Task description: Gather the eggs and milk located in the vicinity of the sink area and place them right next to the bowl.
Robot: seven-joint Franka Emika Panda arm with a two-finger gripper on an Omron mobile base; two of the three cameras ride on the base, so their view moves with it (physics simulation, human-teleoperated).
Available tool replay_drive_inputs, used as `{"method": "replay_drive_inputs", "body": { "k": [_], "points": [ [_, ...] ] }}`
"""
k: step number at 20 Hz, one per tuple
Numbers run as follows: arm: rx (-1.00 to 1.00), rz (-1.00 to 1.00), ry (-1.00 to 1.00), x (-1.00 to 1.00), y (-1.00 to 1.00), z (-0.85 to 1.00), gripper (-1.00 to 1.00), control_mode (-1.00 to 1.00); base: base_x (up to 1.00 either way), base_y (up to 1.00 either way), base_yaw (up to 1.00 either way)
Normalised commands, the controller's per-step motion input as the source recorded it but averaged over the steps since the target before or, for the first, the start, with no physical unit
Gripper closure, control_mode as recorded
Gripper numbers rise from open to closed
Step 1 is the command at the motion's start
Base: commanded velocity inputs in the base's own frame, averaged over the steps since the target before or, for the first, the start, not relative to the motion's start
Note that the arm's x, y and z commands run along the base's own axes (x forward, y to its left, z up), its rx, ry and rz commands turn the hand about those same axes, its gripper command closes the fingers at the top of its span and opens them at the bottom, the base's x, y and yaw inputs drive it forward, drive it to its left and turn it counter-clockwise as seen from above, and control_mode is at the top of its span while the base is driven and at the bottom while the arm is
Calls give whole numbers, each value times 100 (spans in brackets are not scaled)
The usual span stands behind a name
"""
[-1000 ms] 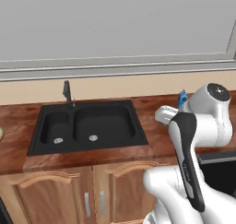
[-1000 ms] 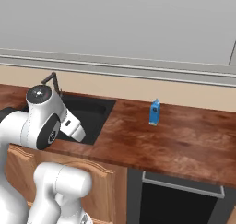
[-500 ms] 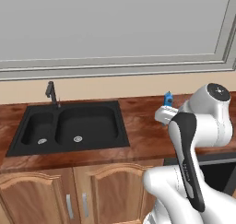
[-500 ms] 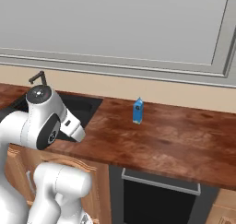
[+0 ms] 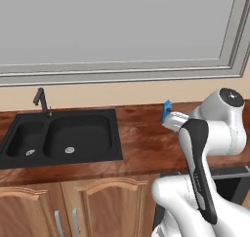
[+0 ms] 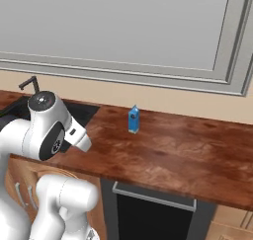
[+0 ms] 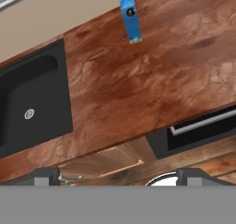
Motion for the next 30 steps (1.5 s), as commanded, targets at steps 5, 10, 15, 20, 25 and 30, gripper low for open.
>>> {"method": "replay_drive_inputs", "body": {
  "k": [5, 10, 15, 20, 25, 30],
  "points": [
    [0, 0, 0, 0, 0, 0, -100, 100, 22, -30, 0],
    [0, 0, 0, 0, 0, 0, -100, 100, 0, -13, 0],
    [1, 0, -14, 0, -15, 0, -100, -100, 0, -1, 0],
    [-5, 0, -17, 3, -20, 0, -100, -100, 0, 0, 0],
    [-10, 1, -11, 18, -6, 0, -100, -100, 0, 0, 0],
    [-14, 1, -4, 24, 0, 0, -100, -100, 0, 0, 0]
  ]
}}
